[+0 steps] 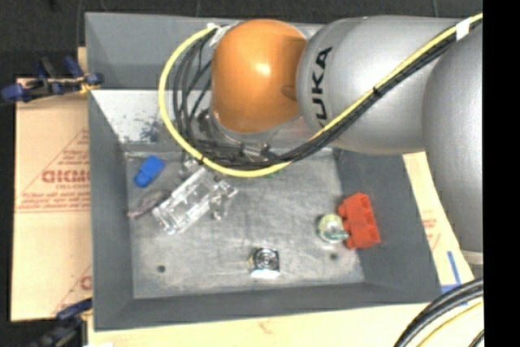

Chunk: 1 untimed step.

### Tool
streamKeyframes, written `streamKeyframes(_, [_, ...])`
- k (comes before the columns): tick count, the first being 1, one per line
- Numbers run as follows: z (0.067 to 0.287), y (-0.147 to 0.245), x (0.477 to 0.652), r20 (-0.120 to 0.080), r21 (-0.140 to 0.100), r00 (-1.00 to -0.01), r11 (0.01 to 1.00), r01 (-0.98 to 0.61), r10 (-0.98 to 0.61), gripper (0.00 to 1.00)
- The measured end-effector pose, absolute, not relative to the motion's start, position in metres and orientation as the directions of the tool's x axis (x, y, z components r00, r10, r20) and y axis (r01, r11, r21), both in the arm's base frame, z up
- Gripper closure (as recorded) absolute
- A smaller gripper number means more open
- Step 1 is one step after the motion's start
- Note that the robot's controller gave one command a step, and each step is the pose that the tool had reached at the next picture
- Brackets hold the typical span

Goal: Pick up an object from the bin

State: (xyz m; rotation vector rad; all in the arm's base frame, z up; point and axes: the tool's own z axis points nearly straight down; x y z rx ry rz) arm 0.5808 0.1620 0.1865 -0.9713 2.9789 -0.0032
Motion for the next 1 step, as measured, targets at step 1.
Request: streamKeyframes(1, [0.2626,0.1596,0.5729,-0.007,-0.005,-0.787,0.787,-0.617,-0.617,1.0])
